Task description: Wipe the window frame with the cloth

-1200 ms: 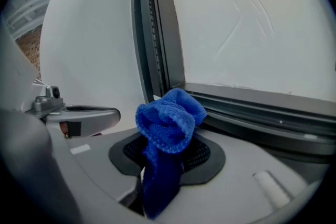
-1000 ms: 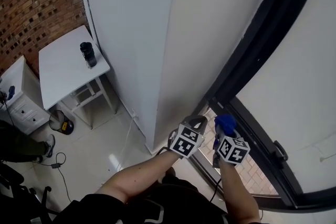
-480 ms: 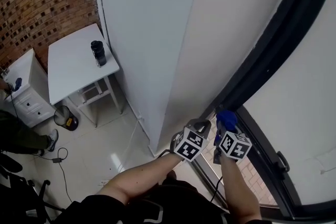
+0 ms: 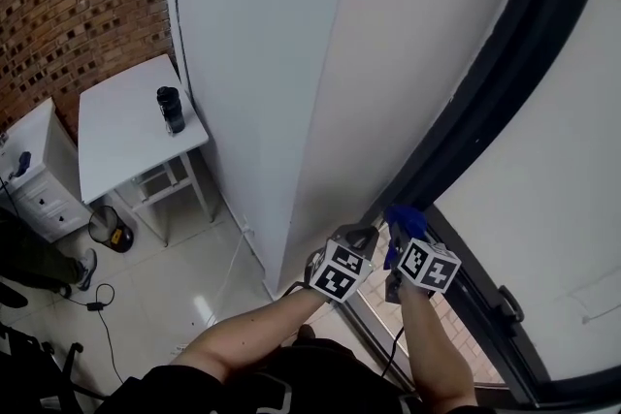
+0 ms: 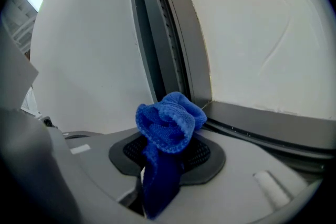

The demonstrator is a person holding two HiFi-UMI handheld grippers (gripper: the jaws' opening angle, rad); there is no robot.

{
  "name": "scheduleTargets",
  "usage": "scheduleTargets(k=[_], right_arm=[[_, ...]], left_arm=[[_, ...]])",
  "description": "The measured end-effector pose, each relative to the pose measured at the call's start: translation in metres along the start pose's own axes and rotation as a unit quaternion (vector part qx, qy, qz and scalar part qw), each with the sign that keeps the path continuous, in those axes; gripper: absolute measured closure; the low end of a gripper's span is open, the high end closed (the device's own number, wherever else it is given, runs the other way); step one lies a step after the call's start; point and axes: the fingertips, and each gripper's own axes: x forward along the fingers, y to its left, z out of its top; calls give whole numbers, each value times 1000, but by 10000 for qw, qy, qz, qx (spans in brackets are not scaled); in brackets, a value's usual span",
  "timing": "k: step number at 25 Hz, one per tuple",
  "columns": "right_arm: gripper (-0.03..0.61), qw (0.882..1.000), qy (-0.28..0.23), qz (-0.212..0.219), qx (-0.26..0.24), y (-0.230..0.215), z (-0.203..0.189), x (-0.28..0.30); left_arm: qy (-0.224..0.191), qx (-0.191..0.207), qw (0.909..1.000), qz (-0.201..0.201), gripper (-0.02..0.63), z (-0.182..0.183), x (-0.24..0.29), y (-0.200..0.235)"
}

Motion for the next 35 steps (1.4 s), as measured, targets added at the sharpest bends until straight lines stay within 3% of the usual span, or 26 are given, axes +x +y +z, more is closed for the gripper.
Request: scheduleTargets(k=[15,31,35], right_arm=[[436,9991,-404,-87,-108,6,62,-36],[436,9925,-954,7,-760,30,140,-82],[437,9907,-1004,99,-914,31,149,-86]], left_arm=[[-216,62,9996,-186,623,50,-1,-13],[-554,154,9972,-480,623,135,-20,-37],[-616,190,9969,-459,623,141,-19,-40]])
